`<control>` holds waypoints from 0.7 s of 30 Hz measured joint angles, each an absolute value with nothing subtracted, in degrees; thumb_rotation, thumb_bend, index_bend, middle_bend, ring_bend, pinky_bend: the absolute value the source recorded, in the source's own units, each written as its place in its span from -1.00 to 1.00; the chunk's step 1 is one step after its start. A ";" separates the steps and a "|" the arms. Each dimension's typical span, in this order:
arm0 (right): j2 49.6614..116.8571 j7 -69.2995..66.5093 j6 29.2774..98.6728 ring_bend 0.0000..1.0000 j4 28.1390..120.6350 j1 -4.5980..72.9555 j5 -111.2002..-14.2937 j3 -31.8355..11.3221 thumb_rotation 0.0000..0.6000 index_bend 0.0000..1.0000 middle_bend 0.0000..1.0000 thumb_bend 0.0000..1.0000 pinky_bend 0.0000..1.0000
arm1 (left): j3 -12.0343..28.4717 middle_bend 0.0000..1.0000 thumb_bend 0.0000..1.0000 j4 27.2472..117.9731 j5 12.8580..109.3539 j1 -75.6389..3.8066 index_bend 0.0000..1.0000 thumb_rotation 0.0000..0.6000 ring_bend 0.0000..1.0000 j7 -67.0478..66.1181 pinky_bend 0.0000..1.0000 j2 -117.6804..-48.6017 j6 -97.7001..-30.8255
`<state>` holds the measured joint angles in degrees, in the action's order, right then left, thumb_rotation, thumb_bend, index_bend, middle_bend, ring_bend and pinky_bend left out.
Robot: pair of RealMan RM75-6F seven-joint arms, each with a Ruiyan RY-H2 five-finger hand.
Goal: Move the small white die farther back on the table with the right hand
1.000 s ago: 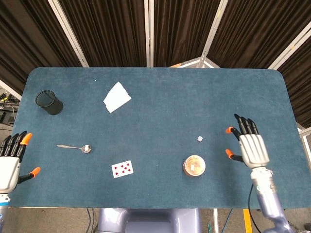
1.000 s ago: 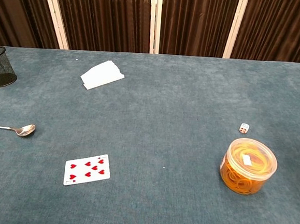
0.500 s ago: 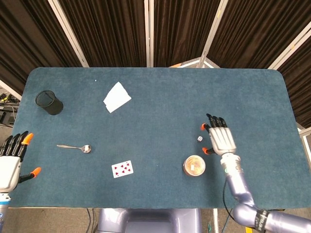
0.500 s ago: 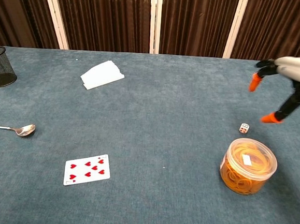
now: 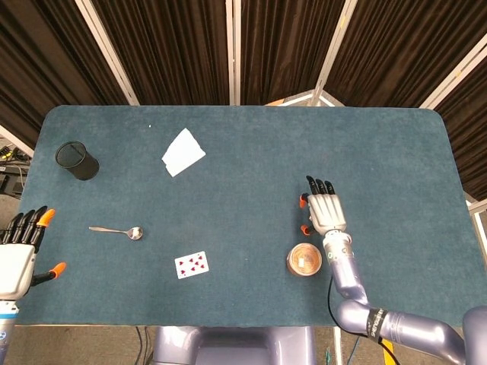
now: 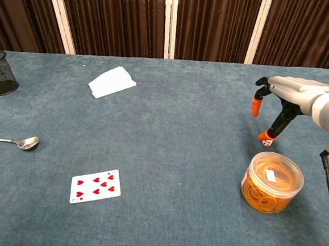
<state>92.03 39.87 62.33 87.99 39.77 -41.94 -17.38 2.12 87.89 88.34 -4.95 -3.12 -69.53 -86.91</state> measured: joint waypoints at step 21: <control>95.66 39.19 57.89 -1.00 77.16 43.25 -35.52 -15.56 1.00 0.00 -0.92 -0.75 -1.00 | 1.92 -1.00 -0.91 87.29 87.71 -5.78 -1.00 1.00 -1.00 -3.63 -1.00 -70.25 -85.28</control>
<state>95.66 39.19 57.89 77.16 43.25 -35.52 -15.56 1.92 87.29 87.71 -5.78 -3.63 -70.25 -85.28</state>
